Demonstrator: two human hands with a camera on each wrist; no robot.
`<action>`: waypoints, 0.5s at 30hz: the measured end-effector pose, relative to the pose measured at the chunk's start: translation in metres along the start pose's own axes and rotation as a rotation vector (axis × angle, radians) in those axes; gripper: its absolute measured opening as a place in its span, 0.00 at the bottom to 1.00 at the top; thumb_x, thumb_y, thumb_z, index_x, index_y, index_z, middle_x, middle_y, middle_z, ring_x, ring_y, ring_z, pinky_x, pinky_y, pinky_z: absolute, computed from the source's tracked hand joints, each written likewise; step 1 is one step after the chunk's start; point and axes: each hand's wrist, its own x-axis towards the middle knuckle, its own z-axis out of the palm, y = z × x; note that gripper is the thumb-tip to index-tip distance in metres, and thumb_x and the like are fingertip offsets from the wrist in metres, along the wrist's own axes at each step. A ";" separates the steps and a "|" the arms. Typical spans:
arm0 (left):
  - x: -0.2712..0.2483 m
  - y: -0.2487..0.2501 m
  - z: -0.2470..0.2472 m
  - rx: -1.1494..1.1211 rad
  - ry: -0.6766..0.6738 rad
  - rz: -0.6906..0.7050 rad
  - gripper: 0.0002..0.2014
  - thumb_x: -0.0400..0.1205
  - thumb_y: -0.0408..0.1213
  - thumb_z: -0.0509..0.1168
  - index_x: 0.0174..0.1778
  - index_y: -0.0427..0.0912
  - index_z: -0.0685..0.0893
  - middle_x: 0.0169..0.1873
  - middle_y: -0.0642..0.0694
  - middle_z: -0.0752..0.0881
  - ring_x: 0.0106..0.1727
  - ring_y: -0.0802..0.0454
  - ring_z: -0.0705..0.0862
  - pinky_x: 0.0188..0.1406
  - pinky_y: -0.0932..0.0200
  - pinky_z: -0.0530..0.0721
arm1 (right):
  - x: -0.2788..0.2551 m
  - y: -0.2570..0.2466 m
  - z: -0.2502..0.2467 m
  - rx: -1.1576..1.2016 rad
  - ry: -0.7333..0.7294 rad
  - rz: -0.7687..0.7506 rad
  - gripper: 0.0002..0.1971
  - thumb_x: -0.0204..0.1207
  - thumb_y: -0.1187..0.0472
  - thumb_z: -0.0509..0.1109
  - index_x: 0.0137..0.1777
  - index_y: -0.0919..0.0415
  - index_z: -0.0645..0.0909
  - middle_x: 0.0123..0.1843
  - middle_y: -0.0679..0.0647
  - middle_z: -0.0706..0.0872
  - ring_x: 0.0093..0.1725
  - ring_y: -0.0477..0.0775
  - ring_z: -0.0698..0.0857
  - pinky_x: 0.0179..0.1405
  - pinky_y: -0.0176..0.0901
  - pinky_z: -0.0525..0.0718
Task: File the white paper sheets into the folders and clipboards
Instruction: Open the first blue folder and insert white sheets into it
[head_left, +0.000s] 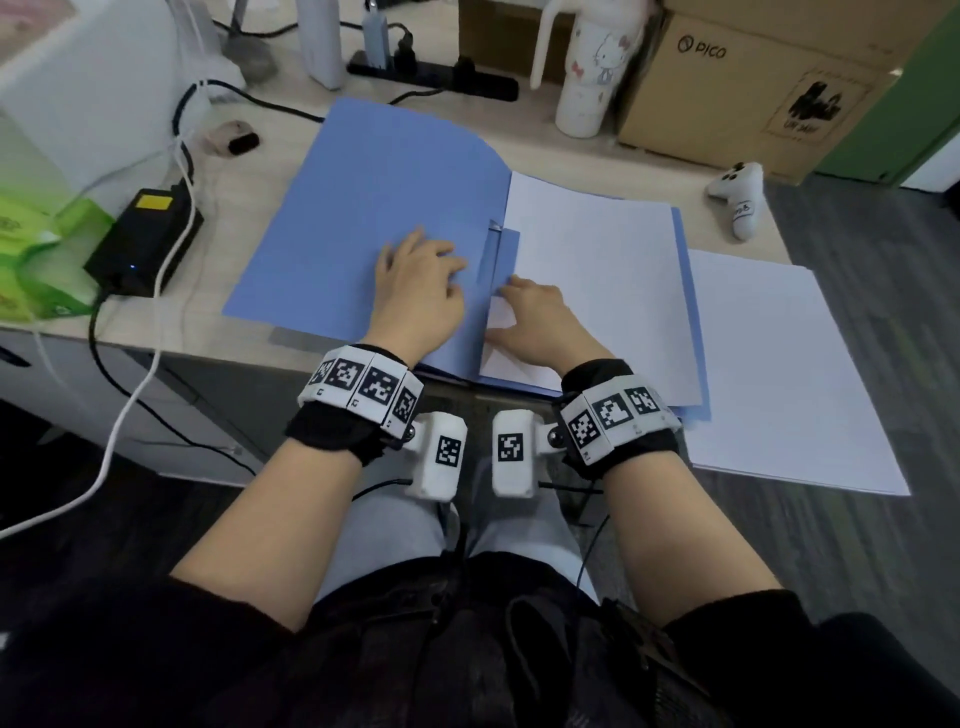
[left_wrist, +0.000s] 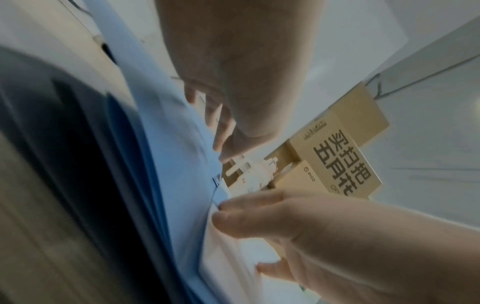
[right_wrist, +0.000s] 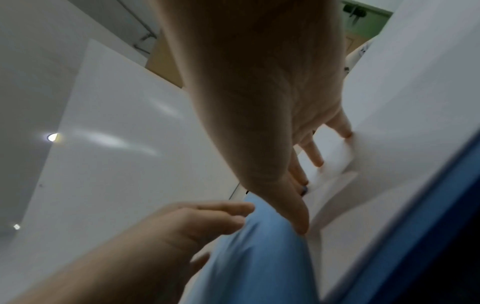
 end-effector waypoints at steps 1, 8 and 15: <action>-0.003 -0.007 -0.006 0.004 0.088 -0.059 0.19 0.81 0.32 0.58 0.67 0.44 0.81 0.74 0.47 0.75 0.83 0.46 0.57 0.82 0.41 0.45 | 0.001 -0.004 -0.001 -0.022 -0.012 0.017 0.26 0.77 0.52 0.66 0.72 0.63 0.73 0.76 0.59 0.70 0.76 0.66 0.67 0.73 0.65 0.67; -0.036 -0.054 -0.031 0.097 0.436 -0.459 0.24 0.76 0.38 0.59 0.71 0.44 0.75 0.78 0.42 0.67 0.83 0.38 0.54 0.75 0.23 0.42 | 0.002 -0.028 0.001 -0.081 -0.014 0.095 0.23 0.81 0.51 0.61 0.66 0.71 0.75 0.72 0.64 0.70 0.69 0.69 0.74 0.69 0.56 0.74; -0.047 -0.081 -0.051 -0.206 0.562 -0.579 0.22 0.79 0.42 0.59 0.68 0.39 0.76 0.63 0.37 0.83 0.65 0.36 0.78 0.58 0.46 0.75 | 0.004 -0.029 0.007 0.004 0.000 0.169 0.26 0.80 0.49 0.60 0.68 0.70 0.74 0.73 0.62 0.69 0.69 0.67 0.74 0.70 0.62 0.74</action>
